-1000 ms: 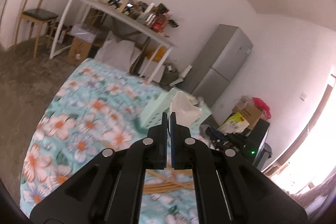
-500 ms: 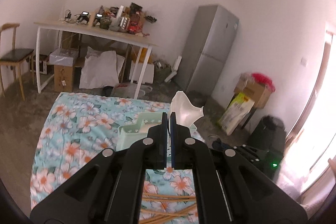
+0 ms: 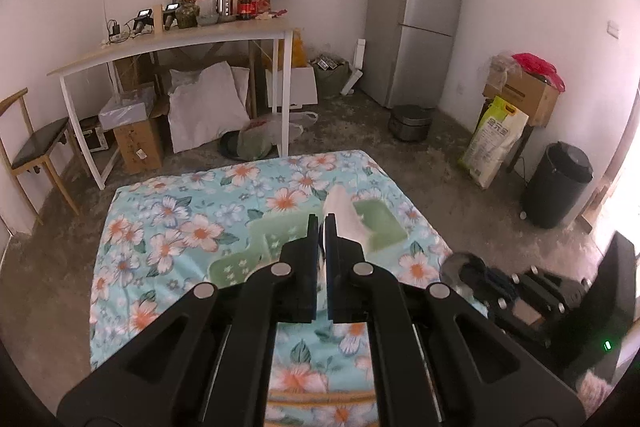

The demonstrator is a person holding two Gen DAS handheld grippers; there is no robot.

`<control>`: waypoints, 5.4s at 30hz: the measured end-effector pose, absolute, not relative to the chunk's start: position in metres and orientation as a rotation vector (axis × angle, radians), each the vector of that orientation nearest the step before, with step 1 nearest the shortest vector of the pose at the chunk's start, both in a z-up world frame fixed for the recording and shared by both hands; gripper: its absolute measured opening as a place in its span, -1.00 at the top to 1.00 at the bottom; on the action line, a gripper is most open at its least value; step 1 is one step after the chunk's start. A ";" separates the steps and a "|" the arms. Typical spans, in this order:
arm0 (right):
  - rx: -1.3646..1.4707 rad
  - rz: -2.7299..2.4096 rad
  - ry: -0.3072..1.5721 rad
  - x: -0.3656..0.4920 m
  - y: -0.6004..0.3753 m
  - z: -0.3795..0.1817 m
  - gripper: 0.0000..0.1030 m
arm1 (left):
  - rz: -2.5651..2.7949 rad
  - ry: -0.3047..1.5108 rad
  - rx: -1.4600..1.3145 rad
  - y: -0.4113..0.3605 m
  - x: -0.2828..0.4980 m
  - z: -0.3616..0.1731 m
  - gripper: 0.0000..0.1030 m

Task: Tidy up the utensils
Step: 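Lower the white paddle into the green holder and open the left gripper, then lower the steel spoon into the green holder and open the right gripper, then move the right gripper back over the chopsticks, then lower the left gripper onto a wooden chopstick and close it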

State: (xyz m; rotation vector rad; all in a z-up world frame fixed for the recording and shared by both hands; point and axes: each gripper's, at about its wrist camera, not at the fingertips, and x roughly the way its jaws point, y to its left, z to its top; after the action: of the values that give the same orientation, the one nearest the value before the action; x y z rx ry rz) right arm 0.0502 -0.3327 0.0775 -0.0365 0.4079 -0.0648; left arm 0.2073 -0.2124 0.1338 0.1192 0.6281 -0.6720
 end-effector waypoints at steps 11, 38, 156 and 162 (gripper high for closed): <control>0.021 -0.066 0.419 0.055 -0.342 0.080 0.92 | -0.744 0.477 -0.187 -0.185 0.210 0.146 -0.19; 0.088 0.133 0.040 0.099 -0.296 0.244 0.92 | -0.448 0.505 -0.329 -0.013 0.130 0.038 -0.41; 0.389 0.130 0.815 -0.002 -0.304 -0.041 -0.88 | -0.309 1.141 -0.904 -0.028 0.223 -0.092 0.76; 0.386 0.111 0.817 -0.001 -0.301 -0.041 -0.88 | -0.330 1.110 -0.913 -0.024 0.220 -0.093 0.80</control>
State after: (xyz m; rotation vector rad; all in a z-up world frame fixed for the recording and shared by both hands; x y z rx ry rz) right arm -0.0005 -0.3006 -0.0405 0.3860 0.8167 0.1114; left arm 0.2202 -0.0236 -0.0932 -0.9127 1.1097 -0.3303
